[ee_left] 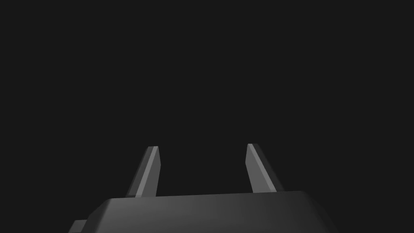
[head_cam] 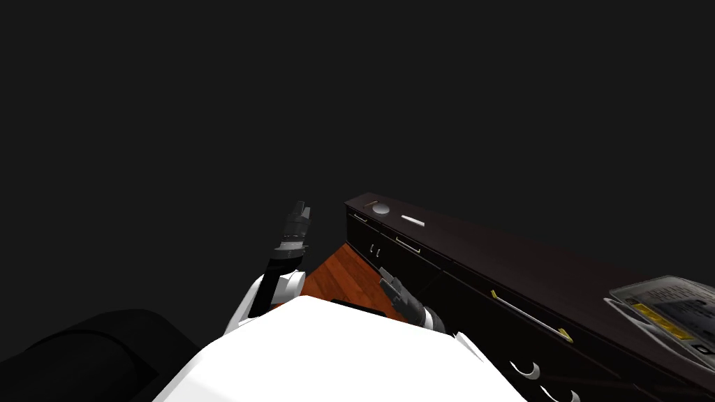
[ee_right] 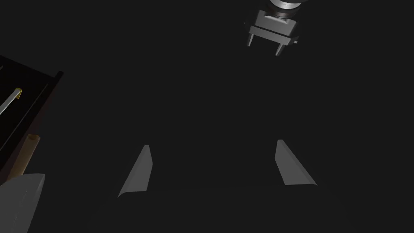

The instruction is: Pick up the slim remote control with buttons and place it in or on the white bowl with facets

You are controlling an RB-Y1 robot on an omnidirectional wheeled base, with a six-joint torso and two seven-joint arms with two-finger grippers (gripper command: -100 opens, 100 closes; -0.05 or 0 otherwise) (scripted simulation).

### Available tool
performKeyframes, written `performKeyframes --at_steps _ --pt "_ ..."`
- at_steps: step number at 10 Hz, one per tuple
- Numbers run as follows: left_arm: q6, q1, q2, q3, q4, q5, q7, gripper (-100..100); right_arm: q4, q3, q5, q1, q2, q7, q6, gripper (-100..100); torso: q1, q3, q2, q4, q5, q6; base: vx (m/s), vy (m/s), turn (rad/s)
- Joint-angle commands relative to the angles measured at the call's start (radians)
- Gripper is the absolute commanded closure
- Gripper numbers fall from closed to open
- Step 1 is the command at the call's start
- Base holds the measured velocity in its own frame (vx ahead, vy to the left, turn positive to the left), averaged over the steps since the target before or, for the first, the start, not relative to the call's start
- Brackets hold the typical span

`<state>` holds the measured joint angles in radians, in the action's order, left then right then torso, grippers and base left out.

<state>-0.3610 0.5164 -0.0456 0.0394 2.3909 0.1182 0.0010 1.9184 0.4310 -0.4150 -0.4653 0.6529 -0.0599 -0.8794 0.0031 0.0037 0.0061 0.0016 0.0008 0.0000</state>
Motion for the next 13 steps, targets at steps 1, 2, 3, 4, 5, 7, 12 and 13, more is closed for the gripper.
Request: performKeyframes --at_steps 1,2,3,4,5,7,12,13 --pt "0.0 0.0 0.0 0.0 0.0 0.0 0.0 0 -0.03 0.013 -0.013 0.002 0.05 0.004 -0.016 -100 0.0 0.0 0.0 0.0 0.0 0.0 -0.055 0.078 0.088" --pt "0.0 0.0 0.0 0.0 0.0 0.0 0.0 0 -0.03 0.013 -0.013 0.002 0.062 0.004 -0.016 -100 -0.001 0.0 0.0 0.0 0.0 0.001 -0.025 0.034 -0.034" --pt "0.0 0.0 0.0 0.0 0.0 0.0 0.0 0 -0.074 0.032 -0.034 0.006 0.1 0.004 -0.037 -100 -0.003 -0.001 -0.002 0.0 -0.001 0.001 -0.035 0.072 0.213" --pt "0.0 0.0 0.0 0.0 0.0 0.0 0.0 0 -0.074 0.032 -0.034 0.006 0.133 0.004 -0.037 -100 -0.002 -0.001 -0.002 0.0 0.0 0.0 -0.04 0.073 0.122" --pt "0.0 0.0 0.0 0.0 0.0 0.0 0.0 0 -0.12 0.05 -0.053 0.012 0.169 0.004 -0.058 -100 -0.002 -0.001 -0.002 0.0 0.0 0.001 -0.052 0.114 0.205" --pt "0.0 0.0 0.0 0.0 0.0 0.0 0.0 0 -0.12 0.05 -0.053 0.012 0.207 0.004 -0.058 -100 0.0 -0.001 -0.001 0.0 0.0 0.001 -0.031 0.06 0.044" --pt "0.0 0.0 0.0 0.0 0.0 0.0 0.0 0 -0.214 0.078 -0.089 0.025 0.353 0.003 -0.093 -100 -0.002 -0.001 -0.003 0.0 0.0 0.0 -0.023 0.064 0.137" --pt "0.0 0.0 0.0 0.0 0.0 0.0 0.0 0 -0.256 0.089 -0.105 0.033 0.381 0.001 -0.108 -100 -0.002 -0.001 -0.003 0.0 0.0 0.001 -0.013 0.082 0.21"
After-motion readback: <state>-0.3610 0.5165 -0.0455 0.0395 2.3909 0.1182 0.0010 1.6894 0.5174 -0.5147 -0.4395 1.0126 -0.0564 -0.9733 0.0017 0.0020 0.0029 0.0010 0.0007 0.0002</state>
